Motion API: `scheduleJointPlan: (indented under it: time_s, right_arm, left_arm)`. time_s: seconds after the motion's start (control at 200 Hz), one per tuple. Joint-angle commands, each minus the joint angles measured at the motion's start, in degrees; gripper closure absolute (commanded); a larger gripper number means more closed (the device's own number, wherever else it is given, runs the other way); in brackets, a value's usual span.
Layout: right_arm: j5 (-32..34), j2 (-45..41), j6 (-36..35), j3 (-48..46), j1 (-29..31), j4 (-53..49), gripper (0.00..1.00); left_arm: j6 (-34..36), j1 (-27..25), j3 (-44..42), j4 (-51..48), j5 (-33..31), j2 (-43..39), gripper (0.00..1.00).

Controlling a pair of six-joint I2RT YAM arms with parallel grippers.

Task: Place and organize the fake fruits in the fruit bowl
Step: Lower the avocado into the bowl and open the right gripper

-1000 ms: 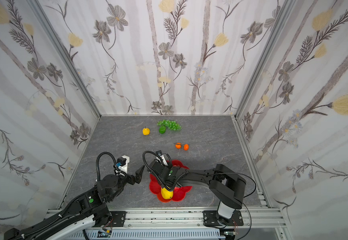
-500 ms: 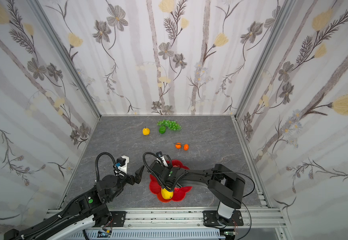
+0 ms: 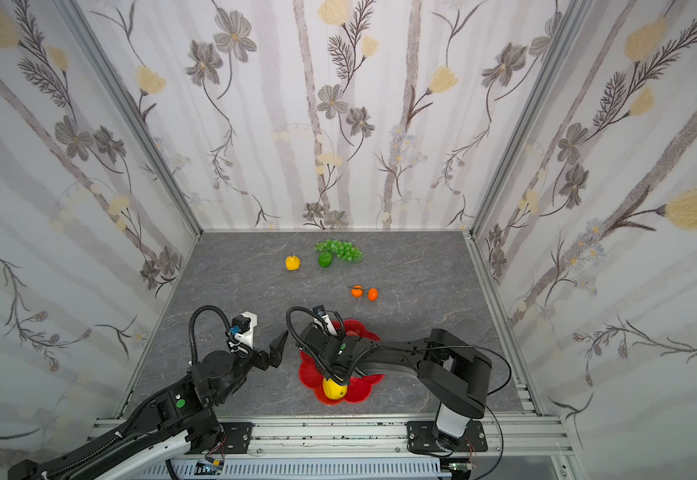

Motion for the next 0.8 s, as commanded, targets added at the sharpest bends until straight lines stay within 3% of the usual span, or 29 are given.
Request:
scheduleJointPlan:
  time_s: [0.0,0.585,0.794]
  right_arm:
    - [0.5,-0.55,0.61,0.08,0.05,0.18,0.49]
    - [2.14,-6.77,0.6,1.02,1.43,-4.2,0.27]
    - [2.78,-16.65,1.87,0.73,3.16,-7.09,0.24]
  left_arm:
    - [0.51,0.1,-0.25,0.63,-1.09,-0.16,0.0]
    - [-0.49,0.67,0.05,1.55,-1.79,1.36,0.0]
    - [-6.21,6.12,8.69,-3.61,-0.33,10.86,0.0]
